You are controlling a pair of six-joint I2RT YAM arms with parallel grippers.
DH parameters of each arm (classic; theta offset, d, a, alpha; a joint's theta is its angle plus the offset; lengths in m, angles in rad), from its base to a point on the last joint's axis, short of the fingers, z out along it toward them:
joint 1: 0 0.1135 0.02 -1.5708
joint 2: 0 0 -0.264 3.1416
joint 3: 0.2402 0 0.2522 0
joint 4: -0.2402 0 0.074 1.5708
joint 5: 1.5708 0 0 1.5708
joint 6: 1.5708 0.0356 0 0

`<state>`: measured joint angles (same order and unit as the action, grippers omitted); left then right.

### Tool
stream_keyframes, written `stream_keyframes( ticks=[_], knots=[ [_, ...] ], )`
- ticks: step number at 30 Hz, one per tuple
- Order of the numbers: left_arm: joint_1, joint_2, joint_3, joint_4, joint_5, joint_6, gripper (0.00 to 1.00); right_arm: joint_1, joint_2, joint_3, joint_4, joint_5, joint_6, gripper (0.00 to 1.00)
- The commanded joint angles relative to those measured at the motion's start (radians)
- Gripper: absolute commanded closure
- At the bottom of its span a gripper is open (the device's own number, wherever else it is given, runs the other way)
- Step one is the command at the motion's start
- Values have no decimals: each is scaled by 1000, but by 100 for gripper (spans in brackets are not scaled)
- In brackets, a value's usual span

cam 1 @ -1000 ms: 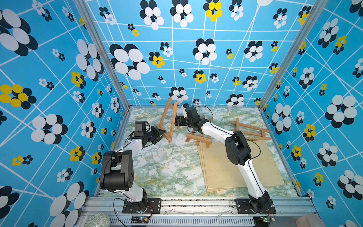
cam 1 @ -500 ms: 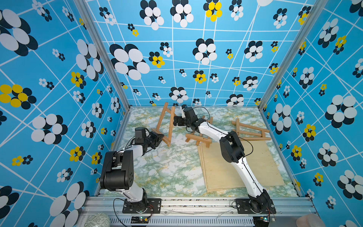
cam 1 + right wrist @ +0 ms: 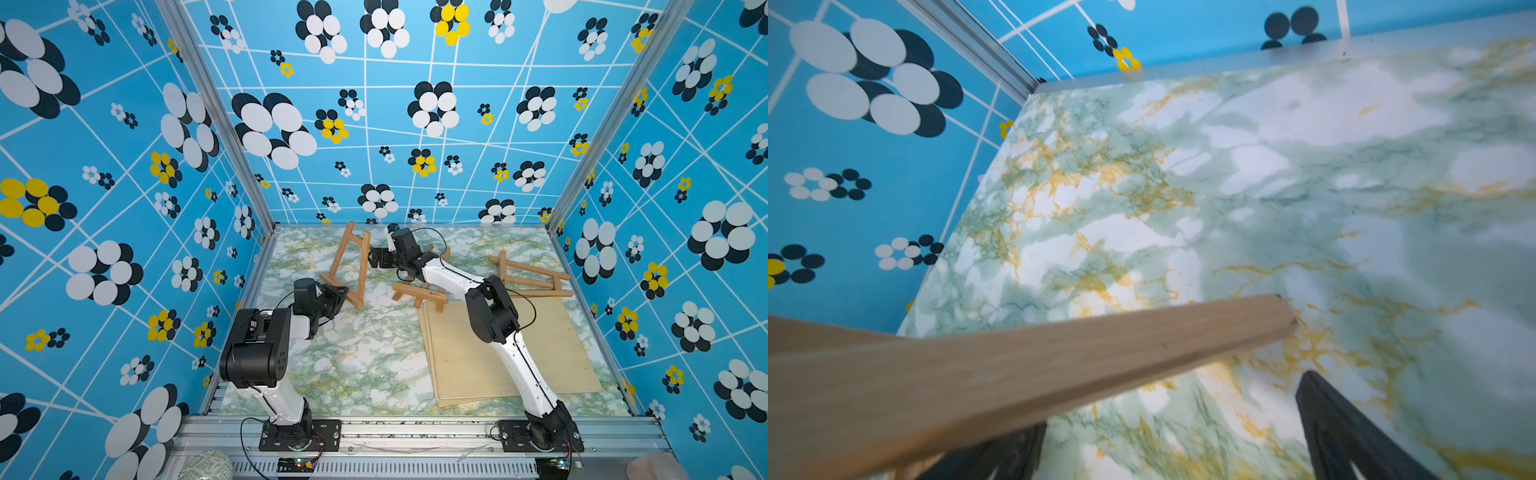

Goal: Assemble the easel
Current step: Place the easel at the center of the board.

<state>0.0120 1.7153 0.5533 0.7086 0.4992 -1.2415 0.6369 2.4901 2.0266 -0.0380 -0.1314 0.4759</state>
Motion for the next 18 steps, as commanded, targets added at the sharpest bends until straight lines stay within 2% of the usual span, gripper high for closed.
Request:
stream_keyframes(
  ticks=[1,6,14,15,16,18],
  knots=[
    [-8,45,-45,24,-45,-20,100,-8,-139,-150,74,14,6,5],
    [-11,66,-74,74,-65,-9,99,-8,-299,-348,111,21,0,5],
    [-13,49,-112,127,-67,-32,61,-11,-546,-594,103,9,-9,5],
    [-12,36,-114,117,-66,-28,58,-10,-573,-618,98,2,-7,5],
    [-12,18,-116,101,-64,-21,50,-10,-604,-644,91,-10,-6,5],
    [-13,-25,-110,52,-59,6,40,-5,-662,-691,75,-24,0,6]
  ],
)
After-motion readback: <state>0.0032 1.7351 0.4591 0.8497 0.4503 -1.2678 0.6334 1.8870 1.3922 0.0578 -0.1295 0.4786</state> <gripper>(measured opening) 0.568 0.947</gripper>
